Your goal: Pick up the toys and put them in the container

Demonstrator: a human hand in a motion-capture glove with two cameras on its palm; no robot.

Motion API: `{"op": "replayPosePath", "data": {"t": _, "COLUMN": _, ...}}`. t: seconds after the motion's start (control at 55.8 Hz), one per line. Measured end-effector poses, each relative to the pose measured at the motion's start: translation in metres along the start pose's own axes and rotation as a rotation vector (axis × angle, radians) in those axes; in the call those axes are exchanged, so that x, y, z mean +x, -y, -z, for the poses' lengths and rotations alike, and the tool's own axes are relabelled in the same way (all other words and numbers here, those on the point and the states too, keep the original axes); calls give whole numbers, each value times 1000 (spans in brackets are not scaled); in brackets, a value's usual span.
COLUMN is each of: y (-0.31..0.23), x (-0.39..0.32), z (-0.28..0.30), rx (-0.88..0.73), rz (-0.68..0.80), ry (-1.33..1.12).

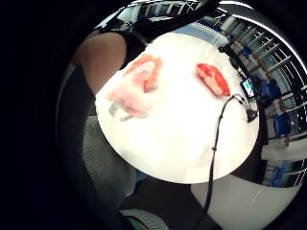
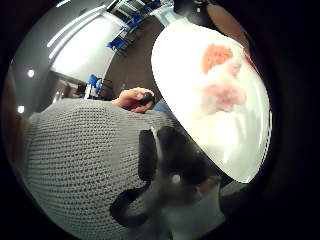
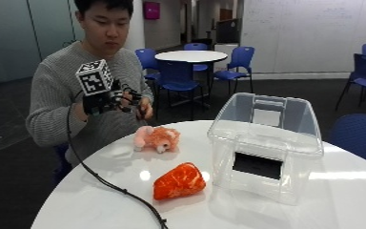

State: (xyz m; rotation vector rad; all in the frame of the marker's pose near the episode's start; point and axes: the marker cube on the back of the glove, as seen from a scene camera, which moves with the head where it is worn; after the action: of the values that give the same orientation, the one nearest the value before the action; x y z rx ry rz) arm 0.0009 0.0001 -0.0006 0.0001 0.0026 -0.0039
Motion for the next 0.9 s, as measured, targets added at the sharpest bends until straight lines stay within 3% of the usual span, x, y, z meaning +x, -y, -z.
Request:
{"op": "replayPosePath", "data": {"t": 0.484, "y": 11, "x": 4, "z": 4, "rx": -4, "rz": -2, "ry": 0}}
{"op": "replayPosePath", "data": {"t": 0.681, "y": 92, "x": 20, "z": 12, "rx": -34, "rz": -24, "ry": 14}}
{"op": "replayPosePath", "data": {"t": 0.842, "y": 143, "x": 31, "z": -9, "rx": -101, "rz": -75, "ry": -119}}
{"op": "replayPosePath", "data": {"t": 0.896, "y": 144, "x": 46, "z": -18, "rx": -131, "rz": -11, "ry": -245}}
